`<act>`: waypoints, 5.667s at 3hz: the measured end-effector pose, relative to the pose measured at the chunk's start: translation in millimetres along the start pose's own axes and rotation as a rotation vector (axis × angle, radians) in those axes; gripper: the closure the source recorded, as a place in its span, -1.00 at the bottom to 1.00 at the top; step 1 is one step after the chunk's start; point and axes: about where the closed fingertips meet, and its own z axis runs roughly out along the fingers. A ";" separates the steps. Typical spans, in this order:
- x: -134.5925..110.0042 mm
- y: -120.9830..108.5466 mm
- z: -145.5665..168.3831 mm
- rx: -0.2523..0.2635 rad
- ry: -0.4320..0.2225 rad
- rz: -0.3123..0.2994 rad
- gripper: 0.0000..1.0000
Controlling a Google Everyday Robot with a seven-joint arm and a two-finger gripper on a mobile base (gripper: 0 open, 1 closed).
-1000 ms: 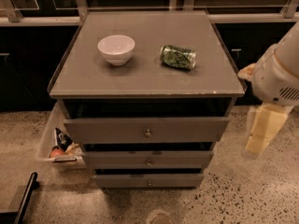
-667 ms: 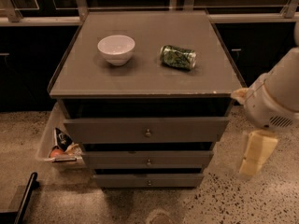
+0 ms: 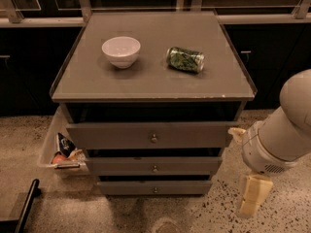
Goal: Open middle drawer
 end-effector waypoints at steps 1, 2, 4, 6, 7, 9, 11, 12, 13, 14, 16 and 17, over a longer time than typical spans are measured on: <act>0.0 0.0 0.0 0.000 0.000 0.000 -1.00; 4.8 -6.4 15.7 -0.001 -0.007 0.015 -1.00; 23.6 -51.7 95.9 0.002 -0.024 0.000 -1.00; 44.8 -77.1 161.7 0.037 -0.099 -0.018 -1.00; 45.8 -77.8 173.4 0.031 -0.105 -0.023 -1.00; 60.5 -88.6 234.4 0.079 -0.066 -0.128 -1.00; 65.9 -100.5 272.0 0.169 -0.145 -0.279 -1.00; 65.8 -100.3 272.6 0.168 -0.147 -0.278 -1.00; 58.2 -100.3 289.5 0.163 -0.195 -0.278 -1.00; 48.4 -102.3 305.5 0.169 -0.243 -0.293 -1.00; 34.6 -107.7 326.4 0.174 -0.296 -0.319 -1.00; 29.7 -112.2 337.4 0.178 -0.314 -0.328 -1.00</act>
Offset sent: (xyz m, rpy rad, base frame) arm 0.0194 -0.0067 -0.0394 0.0255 0.0106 -0.0343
